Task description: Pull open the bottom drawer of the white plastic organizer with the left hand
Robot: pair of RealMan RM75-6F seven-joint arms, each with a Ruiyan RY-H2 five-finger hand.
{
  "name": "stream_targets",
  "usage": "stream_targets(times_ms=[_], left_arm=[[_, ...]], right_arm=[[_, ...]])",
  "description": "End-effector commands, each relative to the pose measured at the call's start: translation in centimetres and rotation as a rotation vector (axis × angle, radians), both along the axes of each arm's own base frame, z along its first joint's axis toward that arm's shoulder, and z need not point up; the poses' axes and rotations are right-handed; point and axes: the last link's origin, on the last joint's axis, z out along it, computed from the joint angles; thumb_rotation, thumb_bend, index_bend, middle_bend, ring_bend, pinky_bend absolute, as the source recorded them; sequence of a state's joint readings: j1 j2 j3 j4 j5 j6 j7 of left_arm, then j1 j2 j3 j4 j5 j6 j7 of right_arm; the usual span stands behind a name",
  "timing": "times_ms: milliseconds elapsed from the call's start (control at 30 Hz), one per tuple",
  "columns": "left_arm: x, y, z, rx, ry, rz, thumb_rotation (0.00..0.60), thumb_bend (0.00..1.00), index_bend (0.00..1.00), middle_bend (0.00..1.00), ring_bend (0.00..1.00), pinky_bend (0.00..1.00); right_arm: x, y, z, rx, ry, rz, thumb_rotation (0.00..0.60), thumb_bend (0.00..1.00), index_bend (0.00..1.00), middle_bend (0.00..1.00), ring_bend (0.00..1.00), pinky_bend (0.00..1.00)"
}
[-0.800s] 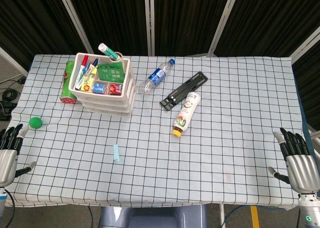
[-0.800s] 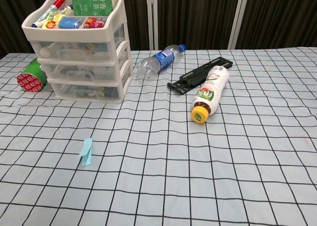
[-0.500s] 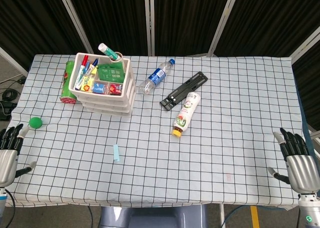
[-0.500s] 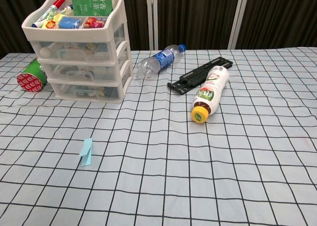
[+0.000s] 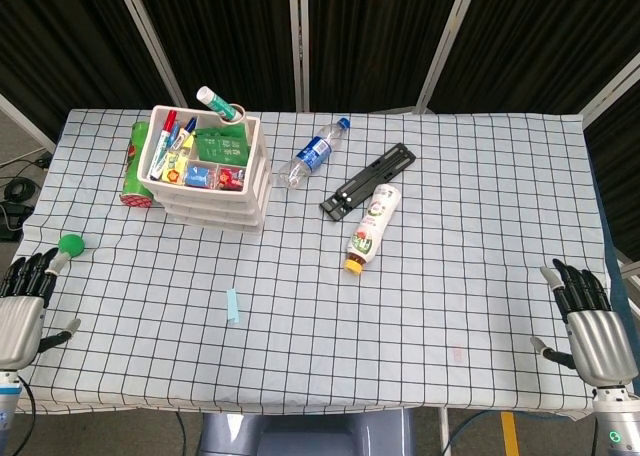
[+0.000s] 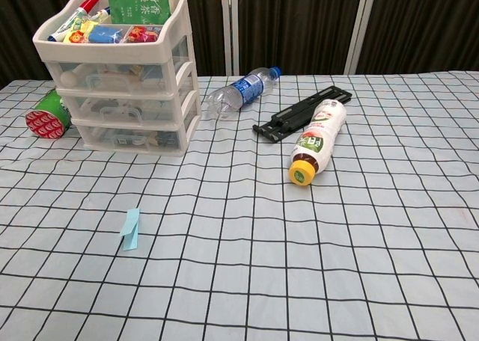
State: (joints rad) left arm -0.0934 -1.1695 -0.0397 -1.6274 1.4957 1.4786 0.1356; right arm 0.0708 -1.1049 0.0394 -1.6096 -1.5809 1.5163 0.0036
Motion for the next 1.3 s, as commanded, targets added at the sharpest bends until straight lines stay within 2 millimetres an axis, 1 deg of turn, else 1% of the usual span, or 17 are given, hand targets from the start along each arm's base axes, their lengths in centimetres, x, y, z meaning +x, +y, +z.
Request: stream_targets(times_ms=[33, 67, 133, 167, 200, 267, 300, 367, 467, 500, 567, 667, 767, 900, 1300], left_arm=[[0.4, 0.4, -0.5, -0.006, -0.054, -0.01, 0.6, 0.57, 0.0, 0.01, 0.02, 0.04], [0.6, 0.6, -0.7, -0.003, -0.081, -0.016, 0.6, 0.62, 0.0, 0.05, 0.08, 0.11], [1.0, 1.3, -1.2, 0.012, -0.148, -0.03, 0.6, 0.67, 0.0, 0.22, 0.28, 0.28], [1.1, 1.6, -1.4, 0.018, -0.174, -0.037, 0.6, 0.71, 0.0, 0.37, 0.42, 0.4], [1.2, 2.1, -1.7, 0.019, -0.203, -0.047, 0.6, 0.74, 0.0, 0.49, 0.53, 0.48], [1.5, 3.1, -2.4, 0.001, -0.273, -0.057, 0.6, 0.78, 0.0, 0.6, 0.63, 0.55], [1.7, 3.6, -2.8, -0.018, -0.317, -0.054, 0.6, 0.81, 0.0, 0.63, 0.66, 0.56], [2.0, 4.6, -3.3, -0.045, -0.38, -0.046, 0.6, 0.85, 0.0, 0.66, 0.7, 0.58], [2.5, 6.0, -4.3, -0.102, -0.453, -0.031, 0.6, 0.91, 0.0, 0.68, 0.71, 0.6], [3.1, 7.0, -5.6, -0.171, -0.519, -0.005, 0.6, 0.92, 0.0, 0.68, 0.72, 0.6], [3.5, 8.3, -6.3, -0.236, -0.579, 0.033, 0.6, 0.94, 0.0, 0.68, 0.72, 0.6], [4.1, 9.5, -6.8, -0.3, -0.632, 0.064, 0.6, 0.98, 0.0, 0.68, 0.72, 0.6], [4.6, 10.3, -7.3, -0.341, -0.66, 0.077, 0.6, 1.0, 0.0, 0.68, 0.72, 0.6], [5.2, 11.5, -8.4, -0.389, -0.724, 0.111, 0.6, 1.0, 0.0, 0.68, 0.72, 0.6], [5.2, 13.3, -10.5, -0.43, -0.752, 0.179, 0.6, 1.0, 0.0, 0.68, 0.72, 0.6]], right_arm=[[0.0, 0.0, 0.0, 0.004, -0.003, 0.003, 0.6, 0.03, 0.03, 0.0, 0.0, 0.0], [0.1, 0.1, 0.0, 0.005, -0.004, 0.004, 0.6, 0.03, 0.03, 0.0, 0.0, 0.0], [0.1, 0.1, 0.0, 0.008, -0.008, 0.007, 0.6, 0.03, 0.03, 0.0, 0.0, 0.0], [0.1, 0.1, 0.0, 0.01, -0.009, 0.008, 0.6, 0.03, 0.03, 0.0, 0.0, 0.0], [0.1, 0.1, 0.0, 0.012, -0.011, 0.009, 0.6, 0.03, 0.03, 0.0, 0.0, 0.0], [0.1, 0.2, 0.0, 0.016, -0.015, 0.011, 0.6, 0.03, 0.03, 0.0, 0.0, 0.0], [0.2, 0.2, 0.0, 0.018, -0.017, 0.013, 0.6, 0.03, 0.03, 0.0, 0.0, 0.0], [0.2, 0.2, 0.1, 0.022, -0.02, 0.016, 0.6, 0.03, 0.03, 0.0, 0.0, 0.0], [0.2, 0.2, 0.1, 0.023, -0.024, 0.017, 0.6, 0.03, 0.03, 0.0, 0.0, 0.0], [0.2, 0.2, 0.1, 0.026, -0.028, 0.018, 0.6, 0.03, 0.03, 0.0, 0.0, 0.0], [0.2, 0.3, 0.2, 0.028, -0.033, 0.018, 0.6, 0.03, 0.03, 0.0, 0.0, 0.0], [0.1, 0.2, 0.3, 0.029, -0.038, 0.016, 0.6, 0.03, 0.03, 0.0, 0.0, 0.0], [0.1, 0.2, 0.4, 0.03, -0.044, 0.012, 0.6, 0.03, 0.03, 0.0, 0.0, 0.0], [-0.1, 0.0, 0.6, 0.023, -0.041, 0.007, 0.6, 0.03, 0.04, 0.0, 0.0, 0.0], [-0.3, -0.2, 1.0, 0.025, -0.063, -0.002, 0.6, 0.03, 0.04, 0.0, 0.0, 0.0]])
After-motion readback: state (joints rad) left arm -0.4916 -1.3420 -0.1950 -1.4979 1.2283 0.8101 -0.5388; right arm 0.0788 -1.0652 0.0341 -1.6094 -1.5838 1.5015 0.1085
